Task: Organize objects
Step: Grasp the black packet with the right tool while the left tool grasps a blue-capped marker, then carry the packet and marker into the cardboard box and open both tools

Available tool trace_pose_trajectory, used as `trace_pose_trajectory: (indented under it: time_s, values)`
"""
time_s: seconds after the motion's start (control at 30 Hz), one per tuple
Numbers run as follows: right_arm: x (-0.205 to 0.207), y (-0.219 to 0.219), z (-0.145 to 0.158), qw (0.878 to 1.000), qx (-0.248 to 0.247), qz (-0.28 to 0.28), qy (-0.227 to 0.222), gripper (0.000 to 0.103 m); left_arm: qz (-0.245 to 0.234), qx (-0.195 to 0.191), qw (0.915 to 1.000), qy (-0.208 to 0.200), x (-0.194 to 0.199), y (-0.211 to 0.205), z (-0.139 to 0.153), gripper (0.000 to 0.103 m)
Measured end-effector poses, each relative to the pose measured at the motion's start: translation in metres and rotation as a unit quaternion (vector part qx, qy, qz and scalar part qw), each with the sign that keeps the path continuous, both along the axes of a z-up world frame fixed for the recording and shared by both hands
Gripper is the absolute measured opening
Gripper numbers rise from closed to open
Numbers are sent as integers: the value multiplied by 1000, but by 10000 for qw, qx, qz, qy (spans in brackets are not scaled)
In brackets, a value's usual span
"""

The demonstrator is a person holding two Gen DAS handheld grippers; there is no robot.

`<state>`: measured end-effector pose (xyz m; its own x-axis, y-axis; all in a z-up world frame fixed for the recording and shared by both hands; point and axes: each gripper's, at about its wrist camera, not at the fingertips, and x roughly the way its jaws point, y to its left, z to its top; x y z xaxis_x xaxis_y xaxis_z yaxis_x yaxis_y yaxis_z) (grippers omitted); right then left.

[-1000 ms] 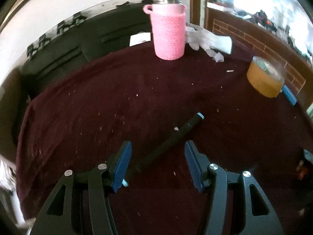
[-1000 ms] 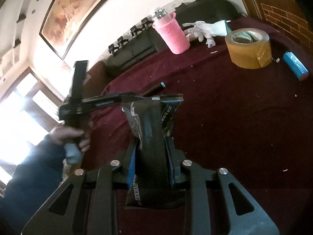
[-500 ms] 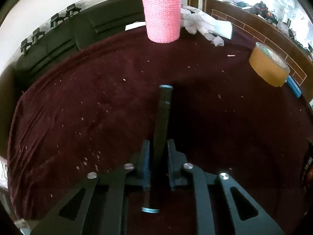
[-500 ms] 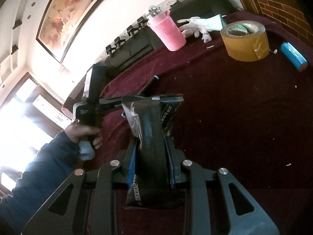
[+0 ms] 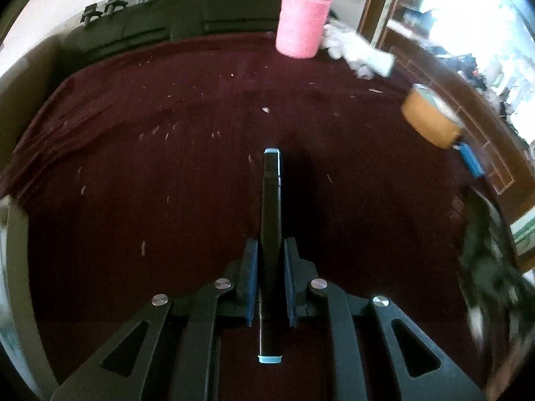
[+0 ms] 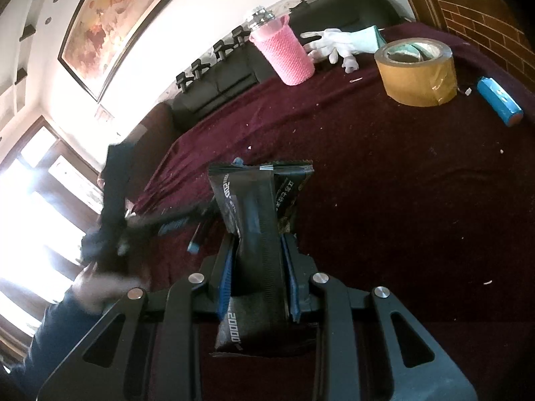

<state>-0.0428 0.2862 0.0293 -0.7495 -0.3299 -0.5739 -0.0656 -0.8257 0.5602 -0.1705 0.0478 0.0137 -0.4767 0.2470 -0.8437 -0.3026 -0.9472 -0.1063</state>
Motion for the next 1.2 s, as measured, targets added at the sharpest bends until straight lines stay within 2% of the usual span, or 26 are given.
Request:
trace_pose_trajectory:
  time_s: [0.2,0.4,0.5,0.63,0.9,1.2]
  values:
    - [0,-16,2,9995,223,212,7,24,177,150,9997,68,75,-22,7,11]
    - [0,-36,2,9975,557,434,28,24,463,182,9959,752,144,-41,36,11]
    - [1,-47,4,9962,649,580,70,24,632,338,9920,1040,171,-57,53,11]
    - [5,-63,8,9941,780,742,137,24,745,387,9877,1316,191,-74,67,12]
    - [32,-98,22,9925,682,998,195,24,1040,495,9775,1768,214,-110,84,12]
    - [46,-160,38,9852,813,1466,369,24,1419,695,9669,2005,224,-159,88,12]
